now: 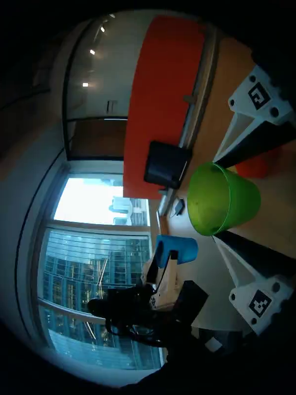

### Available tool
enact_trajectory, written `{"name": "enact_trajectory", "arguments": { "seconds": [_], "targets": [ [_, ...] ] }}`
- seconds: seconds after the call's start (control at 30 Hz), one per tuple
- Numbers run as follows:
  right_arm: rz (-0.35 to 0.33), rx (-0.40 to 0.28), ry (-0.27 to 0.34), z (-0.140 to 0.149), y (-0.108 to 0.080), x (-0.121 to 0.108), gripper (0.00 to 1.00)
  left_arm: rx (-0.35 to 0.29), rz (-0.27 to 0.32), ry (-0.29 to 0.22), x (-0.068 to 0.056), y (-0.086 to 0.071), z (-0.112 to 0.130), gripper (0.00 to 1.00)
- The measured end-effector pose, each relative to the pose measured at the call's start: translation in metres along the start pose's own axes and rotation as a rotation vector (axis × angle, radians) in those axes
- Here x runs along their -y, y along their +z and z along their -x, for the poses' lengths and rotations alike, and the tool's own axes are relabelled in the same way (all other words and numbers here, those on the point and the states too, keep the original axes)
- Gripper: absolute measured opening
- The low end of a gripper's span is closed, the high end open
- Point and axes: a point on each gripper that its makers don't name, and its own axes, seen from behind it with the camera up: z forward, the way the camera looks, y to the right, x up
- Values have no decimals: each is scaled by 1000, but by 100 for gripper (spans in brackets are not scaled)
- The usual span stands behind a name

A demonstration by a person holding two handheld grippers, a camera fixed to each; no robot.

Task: Pour water

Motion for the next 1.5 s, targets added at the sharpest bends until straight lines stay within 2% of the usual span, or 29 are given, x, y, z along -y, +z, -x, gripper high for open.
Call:
{"name": "enact_trajectory", "arguments": {
  "seconds": [0.27, 0.67, 1.07, 1.33, 1.5],
  "targets": [
    [9, -59, -8, -21, -1, 1, 91, -28, -7, -2, 1, -6, -4, 88],
    [-8, -60, -14, -25, 4, 5, 91, -55, -10, 7, 3, -6, -10, 88],
    [-29, -59, -21, -26, 8, 8, 91, -75, -35, 64, 7, -5, -21, 88],
    [-44, -66, -18, -26, 11, 12, 91, -79, -43, 87, 6, 1, -31, 88],
    [-57, -68, -21, -26, 13, 15, 90, -85, -45, 123, 3, 2, -39, 88]
  ]
}}
